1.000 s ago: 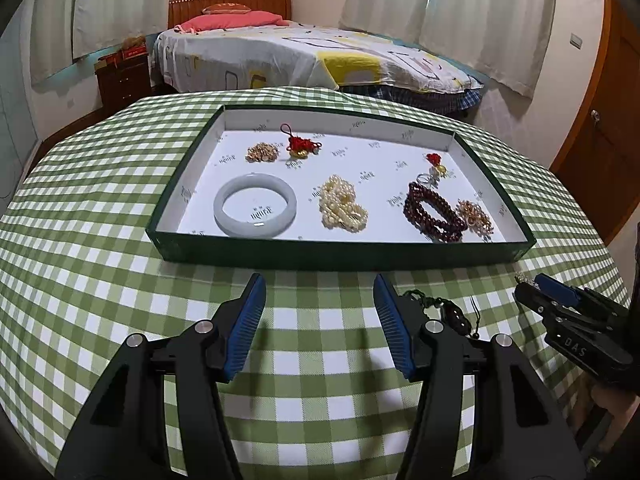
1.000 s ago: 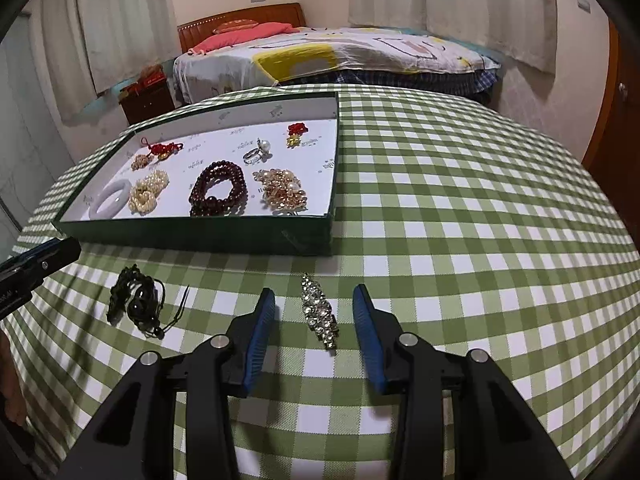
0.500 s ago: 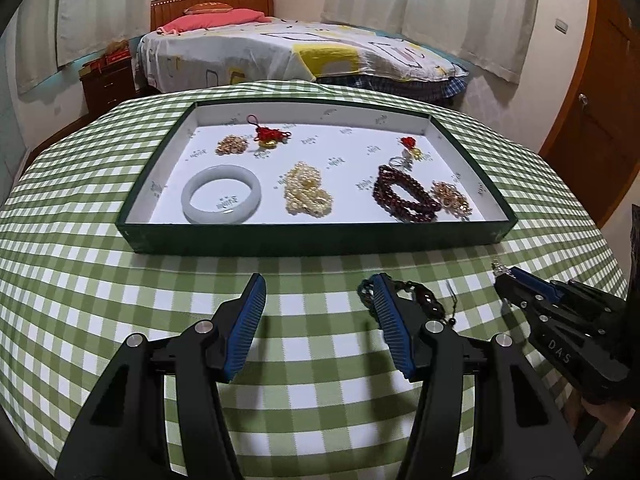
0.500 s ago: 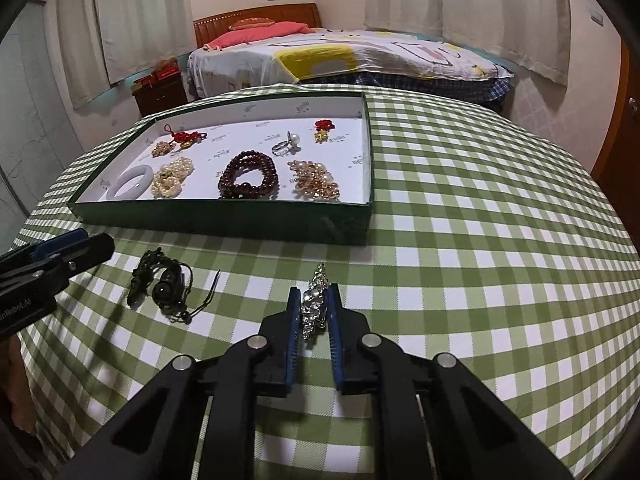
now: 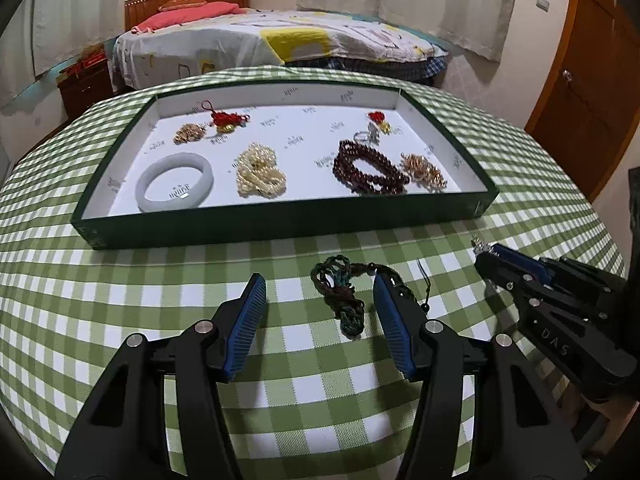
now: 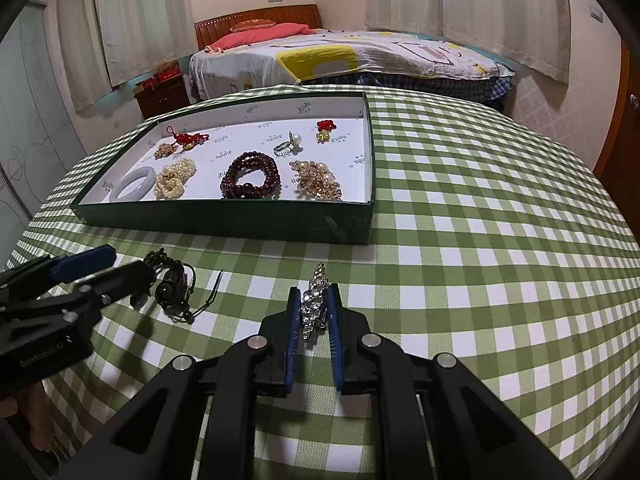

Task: Organize jewelry
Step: 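Grasp the black cord pendant with the left tool while the right tool holds the brooch, then carry the brooch and cord pendant into the tray and open both tools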

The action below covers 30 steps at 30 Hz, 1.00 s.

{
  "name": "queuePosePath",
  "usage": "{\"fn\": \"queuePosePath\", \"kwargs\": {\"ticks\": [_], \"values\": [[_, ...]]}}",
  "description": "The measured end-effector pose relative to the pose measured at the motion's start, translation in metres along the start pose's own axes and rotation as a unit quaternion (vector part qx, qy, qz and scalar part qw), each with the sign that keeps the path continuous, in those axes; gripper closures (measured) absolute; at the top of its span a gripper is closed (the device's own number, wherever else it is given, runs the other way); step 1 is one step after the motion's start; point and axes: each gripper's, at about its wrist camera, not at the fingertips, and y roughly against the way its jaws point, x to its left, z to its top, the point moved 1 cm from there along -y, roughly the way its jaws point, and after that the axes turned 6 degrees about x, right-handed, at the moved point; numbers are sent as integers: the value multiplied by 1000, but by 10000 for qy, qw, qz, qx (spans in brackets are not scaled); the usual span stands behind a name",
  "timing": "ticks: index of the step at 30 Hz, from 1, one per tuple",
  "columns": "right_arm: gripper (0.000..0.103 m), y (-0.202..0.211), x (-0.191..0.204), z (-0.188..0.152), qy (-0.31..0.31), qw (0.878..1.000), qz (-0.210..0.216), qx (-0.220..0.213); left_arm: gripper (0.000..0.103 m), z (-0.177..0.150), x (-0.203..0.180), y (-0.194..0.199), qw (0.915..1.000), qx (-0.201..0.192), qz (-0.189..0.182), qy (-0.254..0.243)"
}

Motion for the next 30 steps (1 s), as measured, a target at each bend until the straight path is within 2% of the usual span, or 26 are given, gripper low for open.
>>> {"fn": "queuePosePath", "kwargs": {"ticks": [3, 4, 5, 8, 9, 16, 30], "values": [[89, 0, 0, 0, 1, 10000, -3, 0, 59, -1, 0, -5, 10000, 51, 4, -55], [89, 0, 0, 0, 0, 10000, -3, 0, 65, -2, -1, -5, 9999, 67, -7, -93], [89, 0, 0, 0, 0, 10000, -2, 0, 75, -2, -1, -5, 9999, 57, -13, -143], [89, -1, 0, 0, 3, 10000, -3, 0, 91, -2, 0, -6, 9998, 50, -70, -181], [89, 0, -1, 0, 4, 10000, 0, -1, 92, -2, 0, -6, 9998, 50, -85, -185], [89, 0, -1, 0, -2, 10000, 1, -5, 94, -3, 4, -1, 9998, -33, -173, -134], [89, 16, 13, 4, 50, 9998, 85, -183, 94, 5, 6, 43, 9978, -579, -273, -168]]}}
